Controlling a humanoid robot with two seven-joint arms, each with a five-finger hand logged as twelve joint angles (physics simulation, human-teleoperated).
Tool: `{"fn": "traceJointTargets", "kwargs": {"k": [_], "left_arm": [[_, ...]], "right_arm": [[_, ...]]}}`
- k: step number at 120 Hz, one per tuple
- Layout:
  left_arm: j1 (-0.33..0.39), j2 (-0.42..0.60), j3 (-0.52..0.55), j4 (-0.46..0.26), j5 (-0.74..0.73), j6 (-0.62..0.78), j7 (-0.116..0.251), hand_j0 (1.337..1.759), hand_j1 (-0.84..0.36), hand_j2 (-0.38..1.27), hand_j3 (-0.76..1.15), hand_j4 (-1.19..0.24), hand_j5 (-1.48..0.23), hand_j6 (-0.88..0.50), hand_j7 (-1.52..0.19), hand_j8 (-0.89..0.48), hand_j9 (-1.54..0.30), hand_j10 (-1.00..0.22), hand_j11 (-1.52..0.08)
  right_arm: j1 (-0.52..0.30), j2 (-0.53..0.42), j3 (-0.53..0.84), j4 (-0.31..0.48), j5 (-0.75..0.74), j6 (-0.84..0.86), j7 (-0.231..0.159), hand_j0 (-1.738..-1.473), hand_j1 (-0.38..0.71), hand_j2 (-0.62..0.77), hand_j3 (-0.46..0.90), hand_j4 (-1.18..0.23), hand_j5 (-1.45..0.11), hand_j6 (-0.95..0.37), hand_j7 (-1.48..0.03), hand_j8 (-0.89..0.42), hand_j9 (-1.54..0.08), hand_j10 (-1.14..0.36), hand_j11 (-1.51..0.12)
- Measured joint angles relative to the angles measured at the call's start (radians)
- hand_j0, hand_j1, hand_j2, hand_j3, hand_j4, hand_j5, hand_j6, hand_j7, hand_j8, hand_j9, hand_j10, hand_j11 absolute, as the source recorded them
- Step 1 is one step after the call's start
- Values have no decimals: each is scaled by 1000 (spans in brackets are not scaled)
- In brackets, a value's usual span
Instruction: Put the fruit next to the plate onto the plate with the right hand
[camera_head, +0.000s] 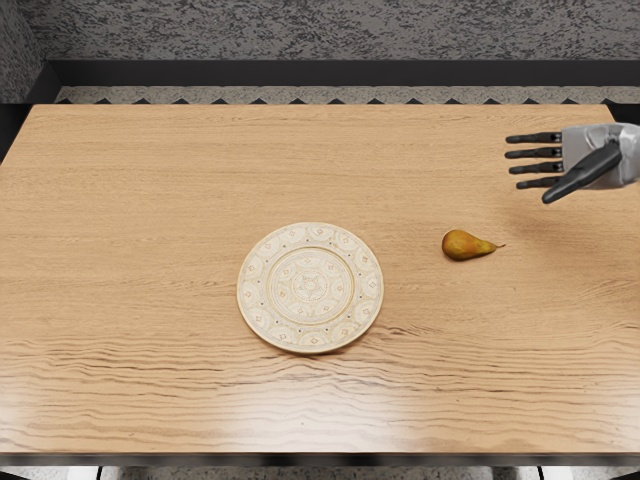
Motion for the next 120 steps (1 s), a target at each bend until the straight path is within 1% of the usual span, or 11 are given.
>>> {"fn": "traceJointTargets", "kwargs": {"k": [20,28,40,47,57,66,86,94,103,110,120], "left_arm": [[0,0,1,0,0,0,0,1658,332,3,0,-14,-18,-14,-18,-14,-18,-14,-18],[0,0,1,0,0,0,0,1658,332,3,0,-14,-18,-14,-18,-14,-18,-14,-18],[0,0,1,0,0,0,0,1658,332,3,0,-14,-18,-14,-18,-14,-18,-14,-18],[0,0,1,0,0,0,0,1658,333,3,0,-14,-18,-14,-18,-14,-18,-14,-18],[-1,0,1,0,0,0,0,1658,332,3,0,-14,-18,-14,-18,-14,-18,-14,-18],[-2,0,0,0,0,0,0,1658,332,3,0,-14,-18,-14,-18,-14,-18,-14,-18],[-9,0,-3,0,-1,0,0,1658,332,3,0,-14,-18,-14,-18,-14,-18,-14,-18],[-9,0,-4,0,-1,0,0,1658,332,3,0,-14,-18,-14,-18,-14,-18,-14,-18],[-9,0,-5,0,-1,0,0,1658,333,3,0,-14,-18,-14,-18,-14,-18,-14,-18],[-9,0,-6,0,-1,0,0,1658,333,3,0,-14,-18,-14,-18,-14,-18,-14,-18],[-11,0,-6,0,-1,0,0,1658,333,3,0,-14,-18,-14,-18,-14,-18,-14,-18]], "right_arm": [[9,1,2,4,-3,0,0,-1658,-349,-1,0,0,0,2,0,1,0,1,0],[32,12,-4,5,-14,0,0,-1658,-349,0,0,0,0,2,0,2,0,1,0],[75,55,-9,7,-82,0,0,-1658,-349,0,0,0,0,2,0,2,0,1,0],[94,84,-11,21,-147,0,0,-1658,-349,0,0,0,0,2,0,1,0,1,0],[123,115,-13,70,-255,0,0,-1658,-349,-1,0,0,0,1,0,1,0,1,0],[144,127,-24,101,-316,0,0,-1658,-349,-1,0,-1,0,0,0,0,0,0,0],[213,114,-128,236,-425,-9,0,-1658,-349,0,0,-1,0,-1,0,-1,0,-1,0],[242,101,-165,300,-476,-63,0,-1658,-349,0,0,-1,0,-2,0,-1,0,-1,0],[254,82,-188,369,-521,-118,0,-1658,-349,0,0,-2,0,-2,0,-2,0,-1,0],[257,70,-212,422,-556,-206,0,-1658,-349,0,0,-2,0,-2,0,-2,0,-1,0],[258,64,-245,469,-623,-309,0,-1658,-349,0,0,-2,0,-3,0,-2,0,-2,0]]}}
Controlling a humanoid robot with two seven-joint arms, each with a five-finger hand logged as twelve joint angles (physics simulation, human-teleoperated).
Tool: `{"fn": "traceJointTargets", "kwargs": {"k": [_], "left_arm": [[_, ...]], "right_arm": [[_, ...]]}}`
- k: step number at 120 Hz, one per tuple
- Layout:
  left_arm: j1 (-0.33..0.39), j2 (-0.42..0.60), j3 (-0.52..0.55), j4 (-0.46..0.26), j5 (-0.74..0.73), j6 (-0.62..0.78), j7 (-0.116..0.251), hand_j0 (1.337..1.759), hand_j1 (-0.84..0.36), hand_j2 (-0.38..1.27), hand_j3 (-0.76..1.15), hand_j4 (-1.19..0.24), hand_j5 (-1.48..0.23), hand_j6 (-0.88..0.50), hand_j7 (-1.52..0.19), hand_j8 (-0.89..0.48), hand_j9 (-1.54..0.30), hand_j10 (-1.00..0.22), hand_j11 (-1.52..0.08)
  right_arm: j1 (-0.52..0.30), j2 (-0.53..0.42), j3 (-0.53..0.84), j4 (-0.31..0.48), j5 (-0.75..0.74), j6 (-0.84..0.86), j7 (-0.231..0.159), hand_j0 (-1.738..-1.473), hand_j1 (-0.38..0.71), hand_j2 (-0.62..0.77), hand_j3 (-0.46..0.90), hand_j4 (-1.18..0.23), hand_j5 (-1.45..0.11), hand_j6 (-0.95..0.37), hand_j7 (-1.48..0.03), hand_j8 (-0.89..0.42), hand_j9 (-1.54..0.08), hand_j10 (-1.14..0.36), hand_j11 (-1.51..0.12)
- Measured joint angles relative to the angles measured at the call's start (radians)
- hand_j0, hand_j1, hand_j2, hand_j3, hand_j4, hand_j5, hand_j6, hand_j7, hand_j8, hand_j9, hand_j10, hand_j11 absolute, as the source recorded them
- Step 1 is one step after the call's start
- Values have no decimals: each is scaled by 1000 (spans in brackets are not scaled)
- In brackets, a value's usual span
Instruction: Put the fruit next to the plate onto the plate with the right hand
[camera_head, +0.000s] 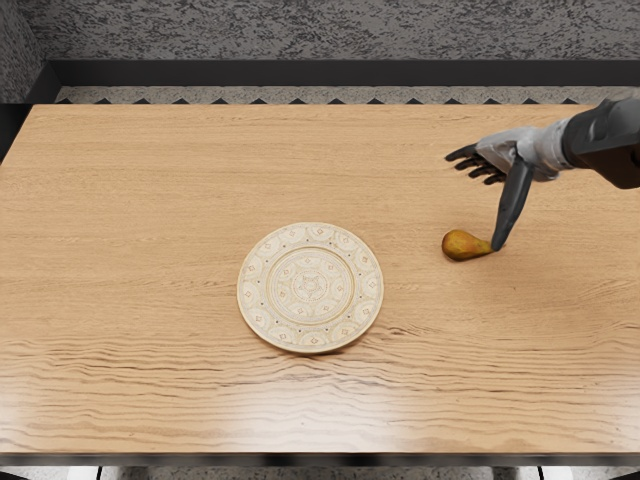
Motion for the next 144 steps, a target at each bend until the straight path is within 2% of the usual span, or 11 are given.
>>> {"fn": "traceJointTargets", "kwargs": {"k": [13,45,68,103,144], "left_arm": [[0,0,0,0,0,0,0,1658,333,3,0,-14,-18,-14,-18,-14,-18,-14,-18],[0,0,2,0,0,0,0,1658,333,3,0,-14,-18,-14,-18,-14,-18,-14,-18],[0,0,4,0,0,0,0,1658,332,3,0,-14,-18,-14,-18,-14,-18,-14,-18],[0,0,4,0,0,0,0,1658,332,3,0,-14,-18,-14,-18,-14,-18,-14,-18],[0,0,3,0,-1,0,0,1658,332,3,0,-14,-18,-14,-18,-14,-18,-14,-18]], "right_arm": [[-8,8,-44,24,-73,-111,0,-1658,-349,0,0,-3,0,-4,0,-3,0,-2,0],[-96,103,-73,36,-276,-335,0,-1658,-342,0,0,-9,-8,-10,-7,-9,-8,-8,-8],[-172,142,-75,48,-388,-437,0,-1658,-254,-15,0,-83,-104,-85,-104,-84,-104,-82,-104],[-232,144,-77,149,-473,-550,0,-1658,-33,-51,0,-268,-344,-269,-344,-268,-344,-267,-344],[-301,106,-76,189,-556,-610,0,-1658,75,-68,0,-358,-462,-359,-461,-358,-462,-357,-461]]}}
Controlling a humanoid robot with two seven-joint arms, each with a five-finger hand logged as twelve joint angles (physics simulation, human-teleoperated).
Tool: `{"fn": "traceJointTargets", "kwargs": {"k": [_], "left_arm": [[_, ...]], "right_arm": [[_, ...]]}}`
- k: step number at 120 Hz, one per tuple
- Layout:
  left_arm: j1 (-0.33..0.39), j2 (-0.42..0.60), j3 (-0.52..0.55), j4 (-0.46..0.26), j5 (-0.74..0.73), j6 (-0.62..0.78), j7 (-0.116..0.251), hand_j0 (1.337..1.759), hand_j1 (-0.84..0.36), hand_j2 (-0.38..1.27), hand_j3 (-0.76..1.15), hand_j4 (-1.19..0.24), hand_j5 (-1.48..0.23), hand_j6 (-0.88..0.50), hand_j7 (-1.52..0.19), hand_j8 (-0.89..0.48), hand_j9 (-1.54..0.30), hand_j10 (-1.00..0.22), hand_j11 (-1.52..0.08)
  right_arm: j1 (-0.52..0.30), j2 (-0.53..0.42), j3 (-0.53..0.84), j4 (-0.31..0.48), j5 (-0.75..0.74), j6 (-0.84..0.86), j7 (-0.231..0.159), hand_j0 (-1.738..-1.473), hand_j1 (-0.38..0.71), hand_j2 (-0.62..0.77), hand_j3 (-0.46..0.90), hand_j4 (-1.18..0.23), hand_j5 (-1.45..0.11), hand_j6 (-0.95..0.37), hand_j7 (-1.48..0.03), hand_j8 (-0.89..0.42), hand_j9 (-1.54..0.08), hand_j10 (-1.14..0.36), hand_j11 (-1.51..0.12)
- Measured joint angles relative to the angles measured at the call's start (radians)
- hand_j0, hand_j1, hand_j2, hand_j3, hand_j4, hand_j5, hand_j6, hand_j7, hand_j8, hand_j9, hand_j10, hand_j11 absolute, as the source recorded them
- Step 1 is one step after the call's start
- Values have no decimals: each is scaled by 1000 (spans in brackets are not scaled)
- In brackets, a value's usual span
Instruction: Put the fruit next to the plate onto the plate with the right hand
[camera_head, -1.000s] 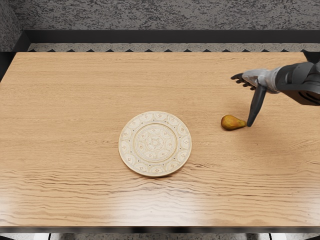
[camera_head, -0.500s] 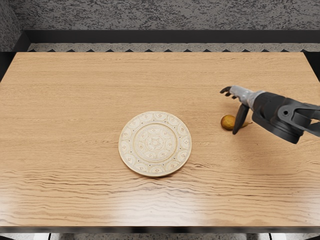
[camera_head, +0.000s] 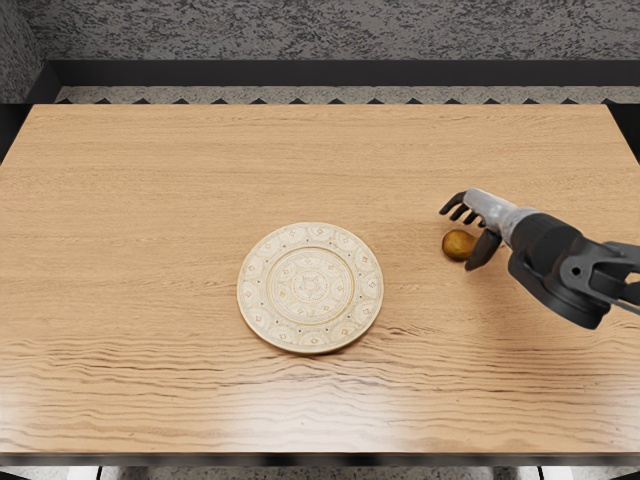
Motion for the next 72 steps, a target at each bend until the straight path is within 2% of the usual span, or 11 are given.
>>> {"fn": "traceJointTargets", "kwargs": {"k": [72], "left_arm": [[0,0,-1,0,0,0,0,1658,333,3,0,-14,-18,-14,-18,-14,-18,-14,-18]], "right_arm": [[-41,8,1,-5,-53,-32,0,-1658,204,-89,0,-465,-602,-466,-602,-466,-602,-465,-602]]}}
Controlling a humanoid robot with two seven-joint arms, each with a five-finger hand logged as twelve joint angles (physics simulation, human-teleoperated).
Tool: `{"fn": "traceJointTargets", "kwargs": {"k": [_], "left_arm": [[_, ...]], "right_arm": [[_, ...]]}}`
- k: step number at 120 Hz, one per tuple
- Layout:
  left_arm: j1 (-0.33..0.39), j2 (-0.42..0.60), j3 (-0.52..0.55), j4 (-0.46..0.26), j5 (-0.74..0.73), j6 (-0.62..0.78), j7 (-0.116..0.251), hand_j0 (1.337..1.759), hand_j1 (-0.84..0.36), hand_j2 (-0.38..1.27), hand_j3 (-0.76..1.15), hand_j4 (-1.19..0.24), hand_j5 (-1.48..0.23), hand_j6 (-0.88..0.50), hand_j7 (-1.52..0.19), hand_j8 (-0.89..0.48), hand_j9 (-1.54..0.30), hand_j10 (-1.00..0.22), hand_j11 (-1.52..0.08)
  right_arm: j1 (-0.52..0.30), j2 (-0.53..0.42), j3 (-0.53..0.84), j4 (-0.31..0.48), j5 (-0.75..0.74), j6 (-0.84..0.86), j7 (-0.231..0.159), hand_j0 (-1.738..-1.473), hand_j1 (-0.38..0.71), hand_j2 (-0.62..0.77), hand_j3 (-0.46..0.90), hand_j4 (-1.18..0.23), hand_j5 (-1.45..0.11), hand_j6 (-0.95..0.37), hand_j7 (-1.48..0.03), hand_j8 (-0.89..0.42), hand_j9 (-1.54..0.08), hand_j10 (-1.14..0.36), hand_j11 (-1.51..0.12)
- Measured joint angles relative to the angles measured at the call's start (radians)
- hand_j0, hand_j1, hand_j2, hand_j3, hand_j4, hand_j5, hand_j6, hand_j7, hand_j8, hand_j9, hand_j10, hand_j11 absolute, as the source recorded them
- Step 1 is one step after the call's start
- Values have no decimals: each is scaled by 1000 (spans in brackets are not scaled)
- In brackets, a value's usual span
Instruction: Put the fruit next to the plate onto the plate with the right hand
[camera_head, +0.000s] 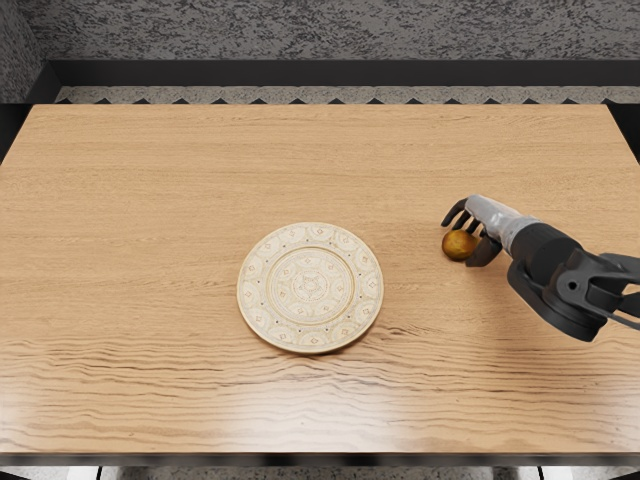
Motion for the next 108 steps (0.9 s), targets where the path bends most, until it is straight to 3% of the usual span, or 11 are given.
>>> {"fn": "traceJointTargets", "kwargs": {"k": [27,57,75,108], "left_arm": [[0,0,0,0,0,0,0,1658,333,3,0,-14,-18,-14,-18,-14,-18,-14,-18],[0,0,0,0,0,0,0,1658,332,3,0,-14,-18,-14,-18,-14,-18,-14,-18],[0,0,-1,0,0,0,0,1658,332,3,0,-14,-18,-14,-18,-14,-18,-14,-18],[0,0,-1,0,0,0,0,1658,333,3,0,-14,-18,-14,-18,-14,-18,-14,-18]], "right_arm": [[-5,10,0,-1,-5,0,0,-1656,248,-101,-1,-514,-663,-478,-663,-510,-663,-498,-662],[-8,13,1,-1,-5,-5,0,-1650,271,-67,0,-578,-778,-421,-762,-454,-775,-453,-778],[-10,14,1,-2,-7,-5,1,-1647,292,-45,0,-529,-879,-372,-832,-393,-869,-400,-868],[-18,14,2,-4,-18,-9,-1,-1643,304,111,-1,-565,-982,-381,-952,-424,-978,-426,-986]]}}
